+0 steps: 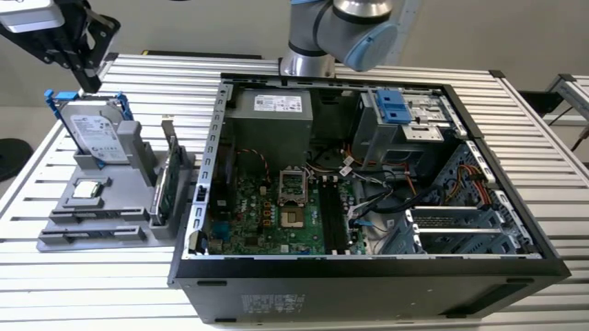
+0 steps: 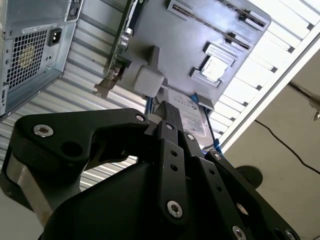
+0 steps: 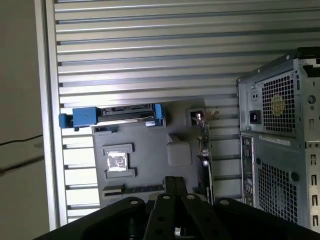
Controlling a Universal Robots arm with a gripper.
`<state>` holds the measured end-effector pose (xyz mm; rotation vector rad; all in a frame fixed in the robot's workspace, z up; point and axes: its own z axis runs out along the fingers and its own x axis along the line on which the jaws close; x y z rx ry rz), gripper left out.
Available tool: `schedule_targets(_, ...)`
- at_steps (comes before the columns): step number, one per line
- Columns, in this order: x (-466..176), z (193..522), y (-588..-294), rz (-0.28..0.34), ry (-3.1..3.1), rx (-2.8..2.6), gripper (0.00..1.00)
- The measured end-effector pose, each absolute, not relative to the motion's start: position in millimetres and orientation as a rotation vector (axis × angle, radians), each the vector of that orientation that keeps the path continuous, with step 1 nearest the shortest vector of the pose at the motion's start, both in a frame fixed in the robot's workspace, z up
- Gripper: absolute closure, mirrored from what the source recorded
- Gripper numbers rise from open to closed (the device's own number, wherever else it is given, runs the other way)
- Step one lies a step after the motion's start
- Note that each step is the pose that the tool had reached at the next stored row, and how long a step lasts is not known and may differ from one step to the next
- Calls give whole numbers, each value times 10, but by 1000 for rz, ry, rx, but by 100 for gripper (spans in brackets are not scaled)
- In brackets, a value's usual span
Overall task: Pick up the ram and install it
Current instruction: 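Reach for the ram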
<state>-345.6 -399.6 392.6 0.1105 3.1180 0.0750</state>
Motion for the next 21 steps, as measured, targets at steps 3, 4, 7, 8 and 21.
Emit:
schedule_targets(3,-3479,3926,-3996,75,3118,110,100)
schedule_targets(4,-3487,3926,-3996,75,3118,110,100)
schedule_targets(7,-3510,3926,-3996,75,3118,110,100)
schedule_targets(8,-3517,3926,-3996,75,3118,110,100)
schedule_targets(21,-3616,3926,-3996,75,3118,110,100)
